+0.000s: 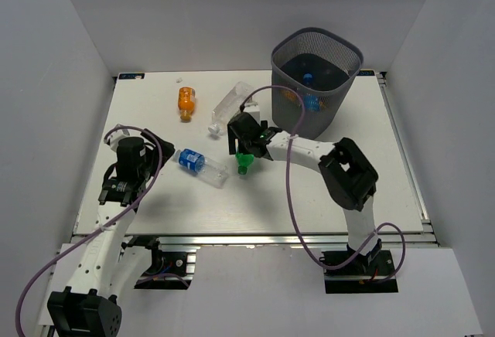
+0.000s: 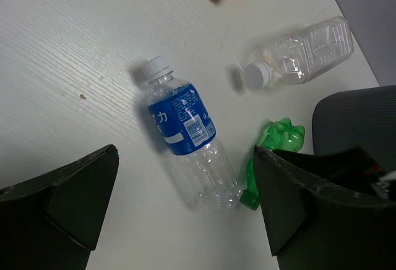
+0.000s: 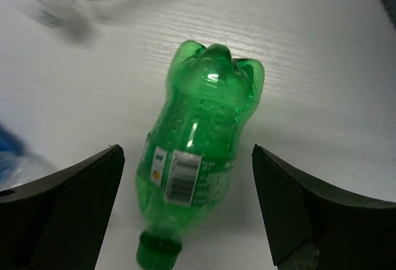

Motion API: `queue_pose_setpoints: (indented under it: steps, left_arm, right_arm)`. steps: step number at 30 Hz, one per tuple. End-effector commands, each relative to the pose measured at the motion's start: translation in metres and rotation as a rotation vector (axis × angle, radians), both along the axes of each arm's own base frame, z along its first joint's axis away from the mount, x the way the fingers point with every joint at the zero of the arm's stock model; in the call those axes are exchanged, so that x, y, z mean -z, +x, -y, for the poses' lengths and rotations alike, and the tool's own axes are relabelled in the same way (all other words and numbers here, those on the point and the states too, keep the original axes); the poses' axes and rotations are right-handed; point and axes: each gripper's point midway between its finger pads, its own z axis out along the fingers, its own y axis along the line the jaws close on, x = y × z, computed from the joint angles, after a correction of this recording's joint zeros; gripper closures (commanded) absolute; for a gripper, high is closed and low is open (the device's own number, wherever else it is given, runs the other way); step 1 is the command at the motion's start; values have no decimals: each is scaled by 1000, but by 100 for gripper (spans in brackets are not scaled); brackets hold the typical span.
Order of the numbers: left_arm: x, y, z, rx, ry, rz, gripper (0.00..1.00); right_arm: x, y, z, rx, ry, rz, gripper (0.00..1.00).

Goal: Put the plastic bottles in the bin

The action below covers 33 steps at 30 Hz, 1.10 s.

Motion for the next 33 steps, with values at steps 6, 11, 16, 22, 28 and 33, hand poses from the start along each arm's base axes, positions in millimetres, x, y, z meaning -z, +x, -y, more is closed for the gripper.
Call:
queue_pose_setpoints:
  steps: [6, 11, 16, 22, 28, 33]
  left_arm:
    - [4, -3, -1, -11, -6, -4, 2]
    - [7, 0, 3, -1, -29, -4, 2]
    - [11, 1, 3, -11, -40, -14, 2]
    - [28, 5, 10, 8, -71, -59, 2]
    - [43, 15, 25, 51, -132, -63, 2]
    - [50, 22, 32, 60, -145, -71, 2]
  right_arm:
    - [27, 16, -5, 178, 123, 18, 20]
    - [19, 14, -3, 142, 136, 31, 63]
    - [-62, 16, -9, 21, 205, 167, 69]
    - [-229, 11, 11, -122, 294, 509, 70]
    - [-344, 38, 98, 4, 324, 752, 72]
    - [-351, 99, 188, 209, 254, 741, 66]
